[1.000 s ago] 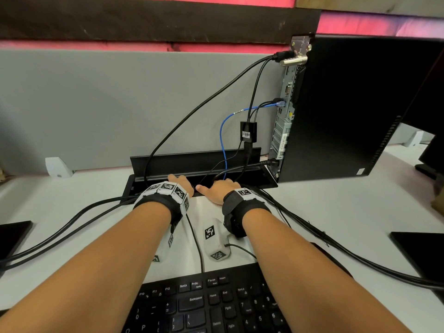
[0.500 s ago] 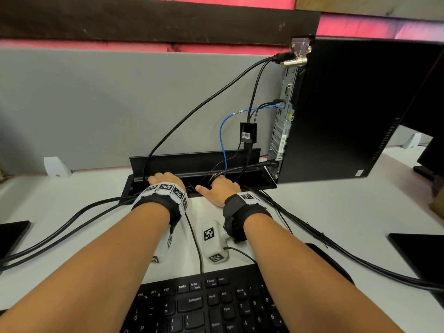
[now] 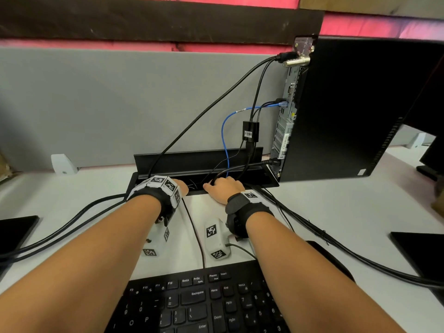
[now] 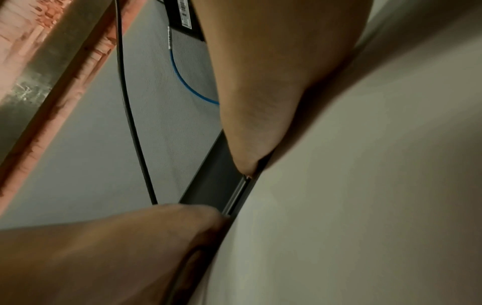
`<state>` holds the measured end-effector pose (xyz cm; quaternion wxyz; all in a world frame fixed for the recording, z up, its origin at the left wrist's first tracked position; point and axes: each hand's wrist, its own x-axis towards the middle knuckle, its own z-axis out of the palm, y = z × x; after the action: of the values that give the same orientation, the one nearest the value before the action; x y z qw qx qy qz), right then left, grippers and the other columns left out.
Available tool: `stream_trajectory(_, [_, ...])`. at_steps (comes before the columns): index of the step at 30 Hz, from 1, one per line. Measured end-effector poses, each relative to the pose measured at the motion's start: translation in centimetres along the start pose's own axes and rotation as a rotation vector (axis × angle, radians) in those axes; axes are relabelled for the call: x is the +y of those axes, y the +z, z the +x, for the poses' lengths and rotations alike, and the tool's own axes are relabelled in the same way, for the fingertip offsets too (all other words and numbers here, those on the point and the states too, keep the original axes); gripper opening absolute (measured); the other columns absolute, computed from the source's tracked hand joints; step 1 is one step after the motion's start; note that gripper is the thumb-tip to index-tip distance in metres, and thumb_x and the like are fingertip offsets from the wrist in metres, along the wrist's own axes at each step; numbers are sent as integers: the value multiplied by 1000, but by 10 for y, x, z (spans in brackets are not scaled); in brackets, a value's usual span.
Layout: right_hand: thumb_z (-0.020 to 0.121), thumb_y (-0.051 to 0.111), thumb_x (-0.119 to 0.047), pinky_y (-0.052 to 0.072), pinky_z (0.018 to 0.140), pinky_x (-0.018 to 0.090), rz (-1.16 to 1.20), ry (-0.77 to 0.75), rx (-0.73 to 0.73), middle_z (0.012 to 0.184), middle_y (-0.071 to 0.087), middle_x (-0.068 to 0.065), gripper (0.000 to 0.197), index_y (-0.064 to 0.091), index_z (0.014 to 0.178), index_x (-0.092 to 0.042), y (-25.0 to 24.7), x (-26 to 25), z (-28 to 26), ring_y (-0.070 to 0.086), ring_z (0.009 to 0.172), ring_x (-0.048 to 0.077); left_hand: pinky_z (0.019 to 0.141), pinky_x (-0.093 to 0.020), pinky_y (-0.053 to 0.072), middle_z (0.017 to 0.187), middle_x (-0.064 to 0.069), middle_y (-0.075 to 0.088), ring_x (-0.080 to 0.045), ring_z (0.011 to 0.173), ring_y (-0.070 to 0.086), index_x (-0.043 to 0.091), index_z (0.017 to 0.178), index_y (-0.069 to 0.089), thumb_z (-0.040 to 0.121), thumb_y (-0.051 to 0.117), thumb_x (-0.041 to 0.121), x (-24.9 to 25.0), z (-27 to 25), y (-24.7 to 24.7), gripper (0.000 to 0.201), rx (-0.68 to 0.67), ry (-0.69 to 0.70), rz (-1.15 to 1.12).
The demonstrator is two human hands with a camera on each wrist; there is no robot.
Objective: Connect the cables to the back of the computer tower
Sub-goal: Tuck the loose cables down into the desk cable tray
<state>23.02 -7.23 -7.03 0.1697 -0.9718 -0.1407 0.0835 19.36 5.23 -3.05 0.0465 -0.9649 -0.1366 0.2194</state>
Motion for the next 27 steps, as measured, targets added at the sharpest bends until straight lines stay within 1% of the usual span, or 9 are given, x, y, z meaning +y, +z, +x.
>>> stream_trajectory(3, [96, 31, -51, 32, 101, 40, -53, 31, -36, 135, 54, 11, 54, 63, 121, -15, -1, -4, 3, 42, 129, 28, 97, -27, 36, 115, -10, 60, -22, 125, 49, 12, 141, 44, 103, 33, 25, -6, 16, 10, 42, -23, -77, -174])
stream_trajectory(7, [98, 35, -48, 34, 102, 39, -69, -6, 15, 139, 47, 10, 55, 56, 130, -9, -5, -4, -3, 41, 129, 27, 91, -33, 36, 74, 1, 44, -28, 127, 50, 13, 136, 47, 99, 32, 31, -13, 65, 30, 44, -14, -114, -207])
stream_trajectory(11, [92, 54, -42, 47, 89, 36, 135, -22, 123, 104, 58, 7, 36, 61, 88, -8, -3, 1, -4, 61, 100, 25, 97, -32, 38, 138, -12, 49, -27, 128, 48, 12, 139, 41, 99, 34, 29, -13, 50, 24, 44, 11, -73, -117])
stream_trajectory(15, [94, 50, -40, 43, 85, 34, 133, 7, 64, 63, 47, -2, 36, 58, 75, -11, -7, 1, -7, 55, 79, 22, 72, -20, 41, 91, -8, 57, -15, 82, 55, 11, 119, 57, 101, 33, 25, -11, 19, 14, 33, 38, -35, -238])
stream_trajectory(17, [96, 42, -42, 40, 88, 34, 44, 17, 14, 69, 51, 0, 42, 56, 73, -10, -9, -2, -7, 54, 85, 24, 57, -18, 31, 68, 0, 39, -8, 59, 36, 13, 73, 48, 101, 33, 24, -9, 14, 10, 34, 104, -63, -347])
stream_trajectory(19, [98, 36, -46, 38, 93, 36, -27, 16, -37, 92, 65, 7, 48, 64, 90, -8, -9, -3, -5, 58, 99, 28, 56, -20, 30, 64, 2, 29, -8, 54, 27, 15, 63, 34, 102, 32, 23, -9, 8, 7, 40, 138, -89, -332])
stream_trajectory(22, [99, 26, -52, 34, 103, 40, -101, 22, -91, 129, 59, 11, 61, 58, 127, -9, -10, -5, -1, 52, 122, 29, 63, -21, 36, 70, 0, 41, -12, 68, 47, 14, 73, 46, 102, 33, 24, -14, 7, 5, 34, 131, -73, -255])
stream_trajectory(24, [98, 19, -55, 31, 107, 42, -126, 40, -149, 142, 50, 9, 64, 47, 140, -16, -10, -7, 4, 44, 131, 29, 85, -26, 43, 105, -7, 59, -23, 107, 56, 11, 103, 59, 102, 33, 26, -17, 6, 5, 30, 101, -64, -179])
stream_trajectory(27, [94, 16, -65, 28, 111, 44, -137, 94, -218, 151, 40, 6, 69, 34, 148, -27, -7, -11, 13, 37, 137, 30, 103, -34, 38, 136, -15, 43, -32, 120, 52, 11, 130, 45, 100, 39, 27, -15, 1, 7, 34, 169, -76, -171])
